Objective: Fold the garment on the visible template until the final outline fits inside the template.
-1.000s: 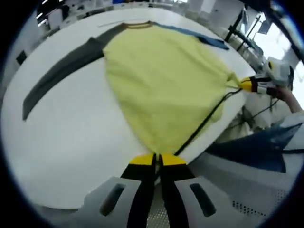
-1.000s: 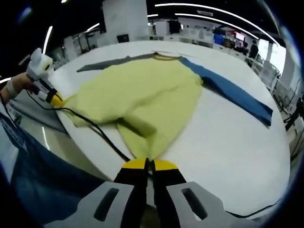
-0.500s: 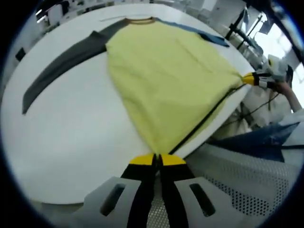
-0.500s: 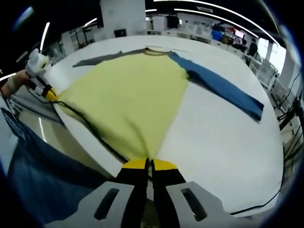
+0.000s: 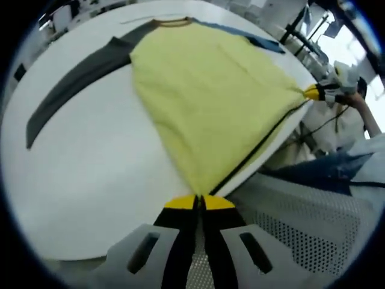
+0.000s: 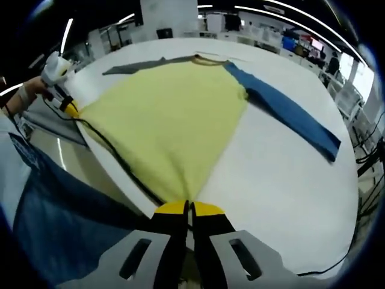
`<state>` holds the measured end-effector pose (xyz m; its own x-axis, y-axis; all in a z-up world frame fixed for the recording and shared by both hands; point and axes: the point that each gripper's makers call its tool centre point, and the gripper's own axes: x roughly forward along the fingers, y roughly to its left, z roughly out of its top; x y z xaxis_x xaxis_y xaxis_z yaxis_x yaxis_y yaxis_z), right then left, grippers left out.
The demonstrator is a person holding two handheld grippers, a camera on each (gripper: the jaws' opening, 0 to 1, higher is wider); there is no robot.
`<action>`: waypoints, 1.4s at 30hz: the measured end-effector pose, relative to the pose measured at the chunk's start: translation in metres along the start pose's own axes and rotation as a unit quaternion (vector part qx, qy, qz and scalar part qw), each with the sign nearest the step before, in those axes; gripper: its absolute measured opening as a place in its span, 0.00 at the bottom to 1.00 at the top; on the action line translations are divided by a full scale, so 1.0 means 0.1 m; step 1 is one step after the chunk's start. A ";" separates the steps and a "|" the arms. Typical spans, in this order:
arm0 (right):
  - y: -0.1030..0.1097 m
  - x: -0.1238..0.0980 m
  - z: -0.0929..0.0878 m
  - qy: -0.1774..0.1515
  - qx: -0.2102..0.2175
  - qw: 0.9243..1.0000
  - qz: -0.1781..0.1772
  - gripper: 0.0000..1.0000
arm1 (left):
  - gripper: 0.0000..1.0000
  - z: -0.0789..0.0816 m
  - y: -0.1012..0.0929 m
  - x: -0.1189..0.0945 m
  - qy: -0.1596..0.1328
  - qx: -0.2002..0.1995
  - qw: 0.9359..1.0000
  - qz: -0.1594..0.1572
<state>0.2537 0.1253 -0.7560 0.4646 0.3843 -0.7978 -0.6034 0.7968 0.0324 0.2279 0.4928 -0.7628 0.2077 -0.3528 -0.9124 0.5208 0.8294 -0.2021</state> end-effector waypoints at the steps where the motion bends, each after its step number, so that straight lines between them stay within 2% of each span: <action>1: 0.01 -0.01 0.00 0.002 -0.004 1.000 0.002 0.03 | 0.00 -0.01 -0.01 -0.01 0.004 0.001 1.000 -0.003; 3: 0.01 -0.03 0.01 0.007 -0.011 1.000 0.005 0.03 | 0.00 -0.04 -0.03 -0.03 0.018 0.006 1.000 -0.008; 4: 0.01 -0.03 0.00 0.011 -0.015 1.000 0.005 0.03 | 0.00 -0.13 0.03 -0.06 0.045 0.017 0.999 0.005; 6: -0.01 -0.04 -0.01 0.015 -0.020 1.000 0.002 0.03 | 0.00 -0.23 0.17 -0.09 0.071 0.032 0.996 0.033; 7: -0.01 -0.04 -0.01 0.016 -0.019 1.000 0.003 0.03 | 0.00 -0.23 0.20 -0.09 0.068 0.028 0.997 0.037; 10: 0.01 -0.01 -0.02 0.030 -0.034 0.999 0.005 0.03 | 0.00 -0.17 0.12 -0.10 0.049 0.016 0.999 0.010; 15: -0.03 0.01 -0.05 0.036 -0.034 0.999 -0.002 0.03 | 0.00 -0.18 0.13 -0.11 0.045 0.014 0.999 0.010; 18: -0.12 -0.04 -0.17 0.055 -0.047 0.997 -0.032 0.01 | 0.00 -0.21 0.17 -0.13 0.041 0.007 0.999 0.010; 20: -0.14 -0.07 -0.19 0.050 -0.040 0.997 -0.030 0.01 | 0.00 -0.23 0.20 -0.15 0.039 0.004 0.999 0.012; 22: -0.15 -0.12 -0.17 0.030 -0.014 0.999 -0.032 0.01 | 0.00 -0.23 0.23 -0.18 0.033 -0.002 0.999 0.015; 27: -0.22 -0.25 -0.13 0.000 0.008 0.998 -0.056 0.01 | 0.00 -0.19 0.20 -0.27 0.011 -0.010 1.000 0.021; 32: -0.21 -0.35 -0.01 -0.037 0.022 0.997 -0.061 0.05 | 0.00 -0.05 0.15 -0.40 -0.027 -0.016 0.999 0.016; 36: -0.21 -0.35 0.02 -0.037 0.009 0.997 -0.070 0.07 | 0.00 0.03 0.11 -0.48 -0.043 -0.010 0.999 0.019; 42: -0.17 -0.38 0.11 -0.044 0.000 0.997 -0.065 0.11 | 0.00 0.11 0.11 -0.59 -0.061 -0.006 0.998 0.028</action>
<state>0.2534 0.1023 -0.7191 0.5944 0.3173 -0.7389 -0.5338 0.8429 -0.0674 0.2305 0.5175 -0.7074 0.3357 -0.3558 -0.8722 0.4963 0.8538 -0.1573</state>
